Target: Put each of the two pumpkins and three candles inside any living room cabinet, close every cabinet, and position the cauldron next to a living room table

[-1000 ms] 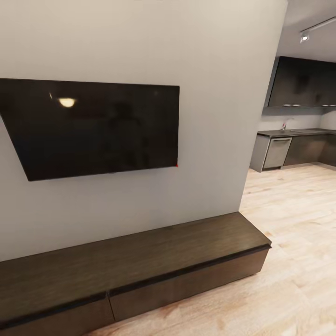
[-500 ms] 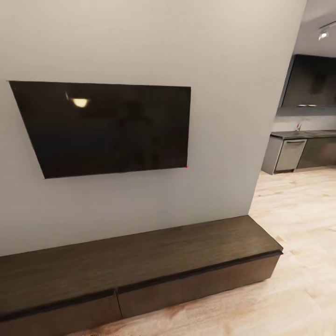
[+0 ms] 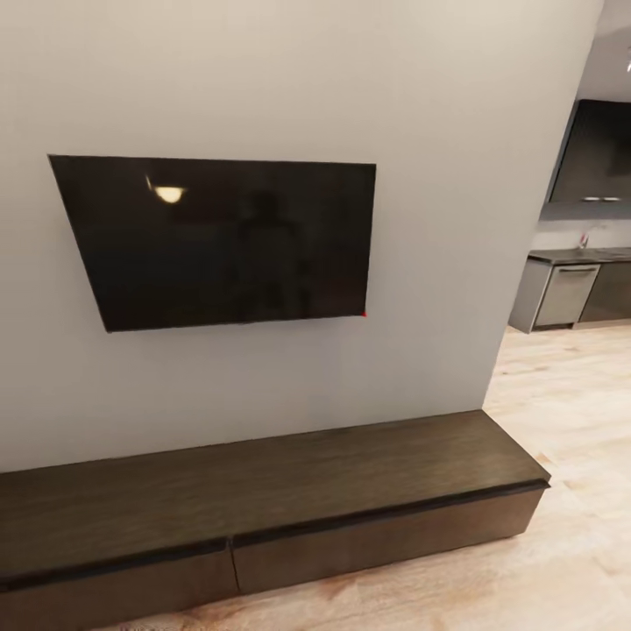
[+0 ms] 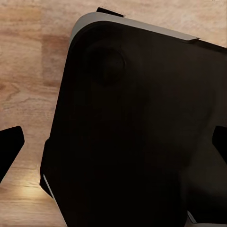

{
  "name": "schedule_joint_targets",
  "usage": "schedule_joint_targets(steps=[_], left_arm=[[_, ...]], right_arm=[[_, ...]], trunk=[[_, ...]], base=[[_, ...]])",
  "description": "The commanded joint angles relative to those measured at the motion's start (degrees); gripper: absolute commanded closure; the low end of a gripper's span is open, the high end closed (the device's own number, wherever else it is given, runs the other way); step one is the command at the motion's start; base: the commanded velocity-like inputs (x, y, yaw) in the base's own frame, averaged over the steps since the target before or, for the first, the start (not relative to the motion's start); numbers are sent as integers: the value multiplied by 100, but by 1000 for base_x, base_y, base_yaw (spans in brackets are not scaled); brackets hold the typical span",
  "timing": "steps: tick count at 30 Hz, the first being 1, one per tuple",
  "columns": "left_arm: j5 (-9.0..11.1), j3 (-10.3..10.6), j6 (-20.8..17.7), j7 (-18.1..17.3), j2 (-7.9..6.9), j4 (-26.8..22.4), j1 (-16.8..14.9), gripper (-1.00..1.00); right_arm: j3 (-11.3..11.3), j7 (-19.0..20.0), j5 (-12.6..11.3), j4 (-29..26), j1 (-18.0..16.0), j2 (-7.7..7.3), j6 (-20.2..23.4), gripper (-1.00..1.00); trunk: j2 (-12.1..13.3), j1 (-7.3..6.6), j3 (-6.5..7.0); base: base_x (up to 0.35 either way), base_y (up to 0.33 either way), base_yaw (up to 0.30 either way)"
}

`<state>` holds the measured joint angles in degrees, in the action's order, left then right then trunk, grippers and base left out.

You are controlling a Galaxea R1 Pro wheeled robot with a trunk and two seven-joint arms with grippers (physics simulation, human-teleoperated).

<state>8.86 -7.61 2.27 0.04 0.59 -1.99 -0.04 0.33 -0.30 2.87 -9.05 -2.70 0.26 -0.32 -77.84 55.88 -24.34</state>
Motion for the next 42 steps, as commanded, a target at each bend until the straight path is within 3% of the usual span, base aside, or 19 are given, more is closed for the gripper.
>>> schedule_joint_targets(steps=[1, 21, 38, 42], left_arm=[[28, -30, 10, 3, 2, -3, -1, -100], [28, -33, 10, 5, 2, 8, 1, -100], [29, -31, 45, -8, 11, -10, 0, -100], [21, -27, 56, -77, -119, -69, 6, -100]], right_arm=[[2, -4, 30, 0, -2, 0, -3, -100], [2, -2, 30, 0, -2, 0, -1, -100], [-20, -5, 5, 8, -2, -41, -1, -100], [9, 13, 61, -73, 8, -22, -26, -100]], trunk=[[-3, 0, -2], [-3, 0, 17], [-3, 0, 17], [-3, 0, 17]], base=[[0, 0, 260], [0, 0, 265], [83, -73, 20], [0, 0, 0]])
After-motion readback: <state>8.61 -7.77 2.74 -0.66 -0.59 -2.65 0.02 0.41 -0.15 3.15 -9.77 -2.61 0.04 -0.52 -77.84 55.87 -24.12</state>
